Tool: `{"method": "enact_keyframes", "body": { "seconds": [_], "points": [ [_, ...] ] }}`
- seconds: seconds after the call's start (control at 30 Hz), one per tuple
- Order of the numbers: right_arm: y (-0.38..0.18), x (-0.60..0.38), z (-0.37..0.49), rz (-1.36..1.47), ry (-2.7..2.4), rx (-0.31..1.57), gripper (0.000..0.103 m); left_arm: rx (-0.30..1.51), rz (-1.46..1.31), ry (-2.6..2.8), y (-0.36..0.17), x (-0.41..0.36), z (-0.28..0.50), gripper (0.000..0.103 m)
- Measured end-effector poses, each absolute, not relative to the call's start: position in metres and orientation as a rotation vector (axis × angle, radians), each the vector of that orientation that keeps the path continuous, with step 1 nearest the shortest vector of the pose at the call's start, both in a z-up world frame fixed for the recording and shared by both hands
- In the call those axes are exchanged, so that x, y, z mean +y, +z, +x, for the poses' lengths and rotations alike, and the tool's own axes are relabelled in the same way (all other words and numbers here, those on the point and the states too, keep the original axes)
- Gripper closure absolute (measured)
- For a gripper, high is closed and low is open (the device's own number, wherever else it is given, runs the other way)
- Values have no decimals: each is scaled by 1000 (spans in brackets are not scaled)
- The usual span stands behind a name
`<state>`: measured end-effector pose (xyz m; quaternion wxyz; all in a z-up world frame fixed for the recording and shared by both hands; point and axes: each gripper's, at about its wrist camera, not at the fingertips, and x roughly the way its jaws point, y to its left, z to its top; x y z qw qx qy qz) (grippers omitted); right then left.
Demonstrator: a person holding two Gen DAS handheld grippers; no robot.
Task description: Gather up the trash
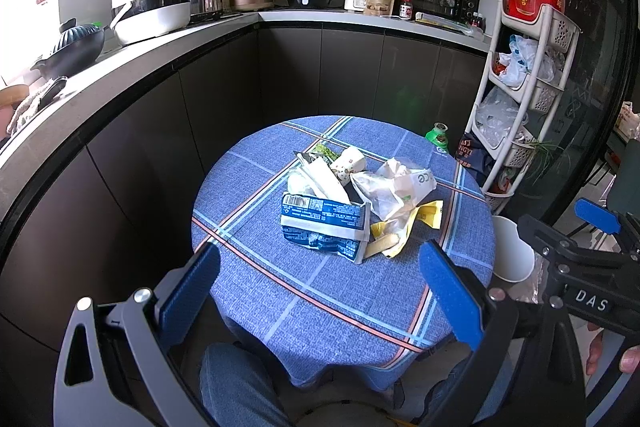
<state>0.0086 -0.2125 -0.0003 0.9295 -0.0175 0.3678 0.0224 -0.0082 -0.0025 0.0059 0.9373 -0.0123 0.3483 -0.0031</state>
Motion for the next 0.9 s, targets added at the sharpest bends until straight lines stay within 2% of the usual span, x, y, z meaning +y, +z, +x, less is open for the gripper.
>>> {"method": "enact_keyframes", "body": {
  "seconds": [0.37, 0.5, 0.6, 0.9],
  "points": [
    [-10, -214, 21, -35, 65, 769, 9, 728, -39, -17, -3, 5, 3, 4],
    [-33, -219, 31, -61, 106, 778, 8, 759, -47, -23, -20, 17, 14, 4],
    [-63, -214, 48, -89, 153, 852, 9, 808, -86, -64, -40, 29, 27, 4],
    [-115, -184, 86, 22, 333, 980, 9, 862, -128, -187, -87, 66, 99, 4]
  ]
}}
